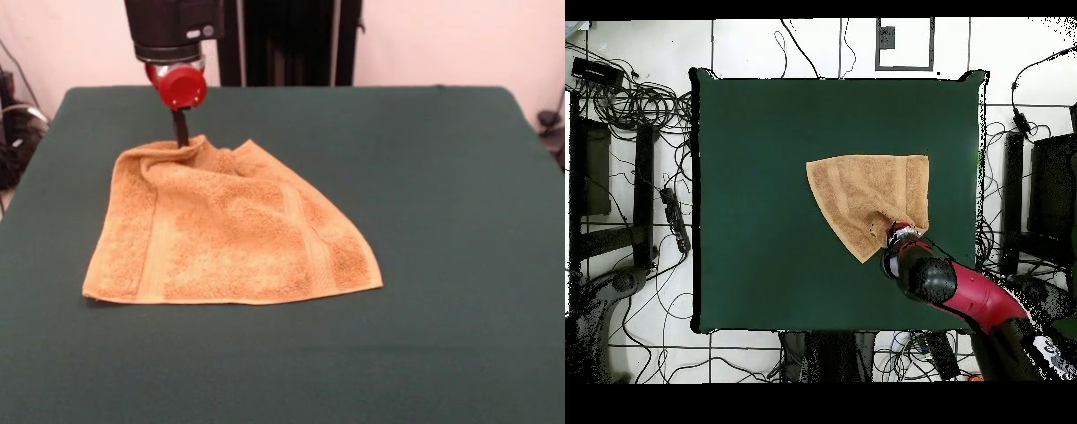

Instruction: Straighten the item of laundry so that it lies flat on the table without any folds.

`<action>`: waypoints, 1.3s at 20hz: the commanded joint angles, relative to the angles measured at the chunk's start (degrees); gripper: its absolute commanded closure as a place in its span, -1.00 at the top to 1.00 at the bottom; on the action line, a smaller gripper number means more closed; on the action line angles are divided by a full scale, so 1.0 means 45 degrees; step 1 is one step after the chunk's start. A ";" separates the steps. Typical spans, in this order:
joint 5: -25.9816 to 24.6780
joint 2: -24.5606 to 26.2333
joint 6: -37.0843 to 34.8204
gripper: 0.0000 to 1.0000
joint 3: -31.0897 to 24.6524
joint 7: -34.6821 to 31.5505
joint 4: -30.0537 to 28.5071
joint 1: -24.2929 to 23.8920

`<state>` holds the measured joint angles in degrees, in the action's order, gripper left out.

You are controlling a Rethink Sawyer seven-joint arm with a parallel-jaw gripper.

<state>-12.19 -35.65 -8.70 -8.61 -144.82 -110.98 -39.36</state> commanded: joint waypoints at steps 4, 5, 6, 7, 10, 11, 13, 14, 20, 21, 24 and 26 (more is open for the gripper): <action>-0.0833 -0.0682 -0.2716 -1.00 -0.1611 0.2059 0.0726 -0.0243; -0.0893 -0.0728 -0.2845 -1.00 -0.1635 0.2098 0.0767 -0.0292; -0.0965 -0.0738 -0.2951 -1.00 -0.1712 0.2153 0.0804 -0.0390; -0.1034 -0.0753 -0.3092 -1.00 -0.1790 0.2215 0.0830 -0.0490; -0.1252 -0.0783 -0.3363 -1.00 -0.1926 0.2306 0.0912 -0.0635; -0.1326 -0.0790 -0.3428 -1.00 -0.1955 0.2320 0.0940 -0.0657; -0.1456 -0.0806 -0.3548 -1.00 -0.2012 0.2398 0.1014 -0.0730; -0.1505 -0.0777 -0.3639 -1.00 -0.2067 0.2467 0.1074 -0.0781; -0.1851 -0.0563 -0.3753 -1.00 -0.2432 0.2499 0.1289 -0.1085; -0.1908 -0.0526 -0.3732 -1.00 -0.2473 0.2486 0.1307 -0.1110; -0.2054 -0.0383 -0.3774 -1.00 -0.2625 0.2511 0.1393 -0.1220; -0.2139 -0.0272 -0.3879 -1.00 -0.2771 0.2580 0.1457 -0.1343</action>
<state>-19.71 -39.20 -19.72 -13.85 -144.78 -107.64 -46.20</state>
